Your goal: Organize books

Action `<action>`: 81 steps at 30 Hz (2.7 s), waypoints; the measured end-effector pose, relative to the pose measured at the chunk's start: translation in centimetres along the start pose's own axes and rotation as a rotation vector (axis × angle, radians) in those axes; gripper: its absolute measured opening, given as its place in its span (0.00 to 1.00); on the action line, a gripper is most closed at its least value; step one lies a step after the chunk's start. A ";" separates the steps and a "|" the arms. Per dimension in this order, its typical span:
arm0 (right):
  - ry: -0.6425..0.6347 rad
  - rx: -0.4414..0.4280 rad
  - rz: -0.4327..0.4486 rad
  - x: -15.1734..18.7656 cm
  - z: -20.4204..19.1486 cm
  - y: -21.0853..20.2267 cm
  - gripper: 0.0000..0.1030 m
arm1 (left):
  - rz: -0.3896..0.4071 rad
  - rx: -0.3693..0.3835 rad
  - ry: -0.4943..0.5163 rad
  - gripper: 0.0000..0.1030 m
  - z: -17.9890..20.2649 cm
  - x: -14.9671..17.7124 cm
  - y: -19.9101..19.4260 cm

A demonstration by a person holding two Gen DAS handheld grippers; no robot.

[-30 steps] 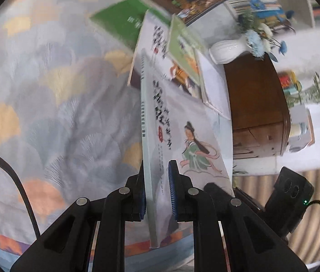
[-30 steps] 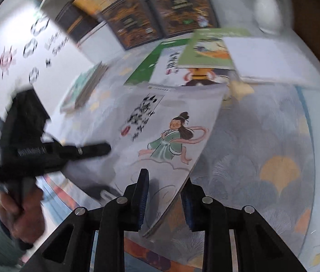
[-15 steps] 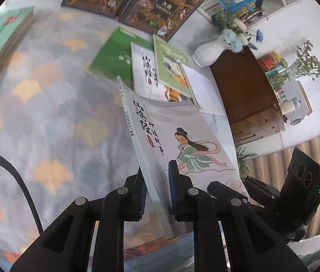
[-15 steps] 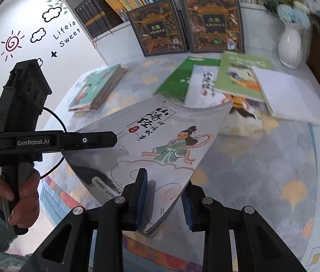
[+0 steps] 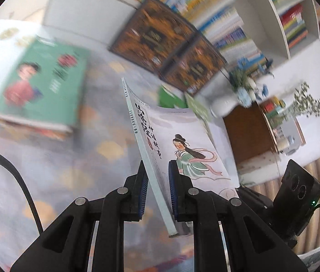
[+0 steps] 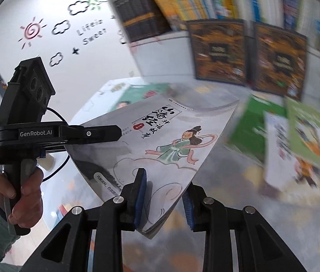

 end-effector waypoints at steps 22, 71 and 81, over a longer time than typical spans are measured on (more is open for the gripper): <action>-0.074 -0.039 -0.075 -13.5 -8.1 18.4 0.29 | 0.110 -0.046 -0.175 0.13 -17.8 -10.1 -1.3; 0.470 -0.080 -0.173 3.2 6.3 5.7 0.50 | 0.062 -0.172 -0.154 0.30 -5.6 0.8 -2.7; 0.545 -0.028 -0.145 6.6 15.4 -1.0 0.50 | -0.038 -0.129 -0.091 0.50 3.6 3.0 4.9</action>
Point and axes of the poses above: each gripper's, at about its wrist camera, not at the fingertips, and y roughly the way its jaws point, z to its right, x to its underside, the point moved 2 cm from there along y, roughly the way its jaws point, and after that the axes turned 2 degrees about -z, right-handed, at the moved point
